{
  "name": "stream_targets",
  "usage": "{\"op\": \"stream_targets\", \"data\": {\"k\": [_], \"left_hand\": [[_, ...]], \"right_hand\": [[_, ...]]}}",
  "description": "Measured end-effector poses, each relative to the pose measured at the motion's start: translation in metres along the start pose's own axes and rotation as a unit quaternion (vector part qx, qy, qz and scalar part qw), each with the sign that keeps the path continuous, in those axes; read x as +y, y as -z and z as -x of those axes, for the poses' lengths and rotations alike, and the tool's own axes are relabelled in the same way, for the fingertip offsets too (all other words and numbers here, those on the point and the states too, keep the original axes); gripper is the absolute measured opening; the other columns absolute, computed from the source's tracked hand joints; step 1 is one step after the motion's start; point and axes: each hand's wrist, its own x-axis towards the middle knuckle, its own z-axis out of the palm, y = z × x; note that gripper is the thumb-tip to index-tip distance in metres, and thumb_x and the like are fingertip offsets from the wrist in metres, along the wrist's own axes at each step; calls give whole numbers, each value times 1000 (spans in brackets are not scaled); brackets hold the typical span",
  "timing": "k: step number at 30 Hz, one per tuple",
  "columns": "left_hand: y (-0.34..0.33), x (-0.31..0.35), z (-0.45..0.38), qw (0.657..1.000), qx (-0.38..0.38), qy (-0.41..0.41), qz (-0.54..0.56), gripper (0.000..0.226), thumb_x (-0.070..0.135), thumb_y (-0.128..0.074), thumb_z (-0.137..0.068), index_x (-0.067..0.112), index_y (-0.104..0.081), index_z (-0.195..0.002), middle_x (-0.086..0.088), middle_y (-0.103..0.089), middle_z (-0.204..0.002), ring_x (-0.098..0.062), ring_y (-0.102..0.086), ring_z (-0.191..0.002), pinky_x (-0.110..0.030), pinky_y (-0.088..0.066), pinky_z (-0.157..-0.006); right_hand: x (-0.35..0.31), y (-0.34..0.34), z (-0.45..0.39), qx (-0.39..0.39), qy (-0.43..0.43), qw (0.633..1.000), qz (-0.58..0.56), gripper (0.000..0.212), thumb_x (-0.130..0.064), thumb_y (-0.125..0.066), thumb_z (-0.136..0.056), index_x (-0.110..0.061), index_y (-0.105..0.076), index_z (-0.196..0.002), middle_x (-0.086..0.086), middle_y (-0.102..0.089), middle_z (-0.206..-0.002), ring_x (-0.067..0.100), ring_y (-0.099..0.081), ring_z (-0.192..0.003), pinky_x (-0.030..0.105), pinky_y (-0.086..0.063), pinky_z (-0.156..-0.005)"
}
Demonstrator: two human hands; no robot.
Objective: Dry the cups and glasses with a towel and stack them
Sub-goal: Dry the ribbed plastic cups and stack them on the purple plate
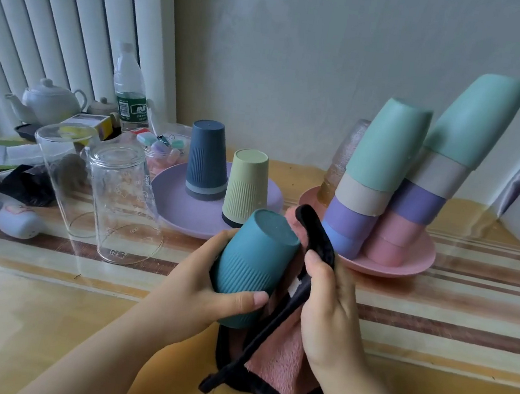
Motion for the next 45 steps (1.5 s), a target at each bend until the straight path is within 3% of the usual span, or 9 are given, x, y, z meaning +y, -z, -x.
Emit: {"op": "stream_targets", "data": {"k": [7, 12, 16, 21, 29, 33, 37, 40, 45], "left_hand": [[15, 12, -2, 984, 176, 16, 12, 58, 58, -77, -50, 54, -59, -104, 7, -57, -115, -13, -57, -109, -40, -53, -91], [30, 46, -17, 970, 241, 27, -19, 42, 30, -87, -67, 36, -59, -97, 11, -67, -90, -9, -63, -88, -31, -57, -77], [47, 73, -41, 961, 272, 30, -48, 41, 19, -81, -75, 22, -58, -108, 7, -66, -95, 5, -63, -74, -18, -56, -69], [98, 103, -105, 947, 310, 32, -80, 52, 25, -84, -72, 10, -60, -115, -1, -68, -99, -14, -67, -86, -28, -58, -74], [122, 76, -178, 937, 246, 134, -209, 50, 26, -80, -77, 10, -57, -118, -5, -61, -104, -23, -56, -89, -26, -47, -63], [120, 57, -191, 920, 230, 178, -261, 54, 25, -82, -75, 4, -58, -118, -10, -61, -105, -26, -55, -90, -35, -51, -81], [115, 43, -193, 908, 199, 220, -297, 57, 24, -82, -75, 0, -56, -119, -11, -58, -103, -28, -52, -89, -34, -45, -78], [109, 35, -193, 898, 173, 246, -321, 63, 23, -81, -76, 0, -50, -126, -11, -54, -104, -31, -54, -98, -35, -44, -82], [107, 24, -193, 886, 146, 283, -337, 71, 29, -84, -73, 0, -48, -128, -17, -62, -117, -33, -62, -100, -41, -53, -93]], "right_hand": [[16, 1, -3, -38, -94, 988, 121, 21, -19, -45, -97, -30, -63, -94, -21, -67, -85, -18, -55, -79, 0, -37, -69], [17, 1, -4, -72, -64, 979, 182, 16, -18, -46, -97, -19, -53, -82, 1, -53, -77, 1, -49, -70, 10, -38, -65], [24, 4, -4, -78, -78, 978, 177, 18, -22, -46, -97, -10, -57, -89, 17, -63, -83, 16, -53, -70, 13, -39, -61], [23, 3, -5, -80, -68, 977, 184, 21, -18, -48, -96, -34, -55, -84, -9, -64, -81, -19, -54, -76, 1, -38, -69], [27, 3, -9, -82, -49, 981, 166, 25, -15, -51, -94, -39, -56, -91, -17, -67, -82, -22, -54, -80, -1, -36, -70], [32, 3, -8, -77, -46, 982, 166, 19, -39, -45, -86, -34, -59, -97, -20, -66, -79, -18, -56, -82, 0, -36, -70], [30, 2, -6, -82, -37, 983, 162, 13, -38, -44, -91, -36, -57, -93, -11, -67, -90, -13, -56, -87, 2, -37, -75], [33, 1, -4, -78, -20, 984, 160, 36, -54, -37, -82, -31, -60, -98, -20, -65, -85, -11, -57, -86, 3, -37, -76], [32, 1, -5, -78, -16, 982, 172, 16, -38, -42, -88, -32, -55, -82, -24, -61, -80, -9, -55, -74, 3, -36, -68]]}}
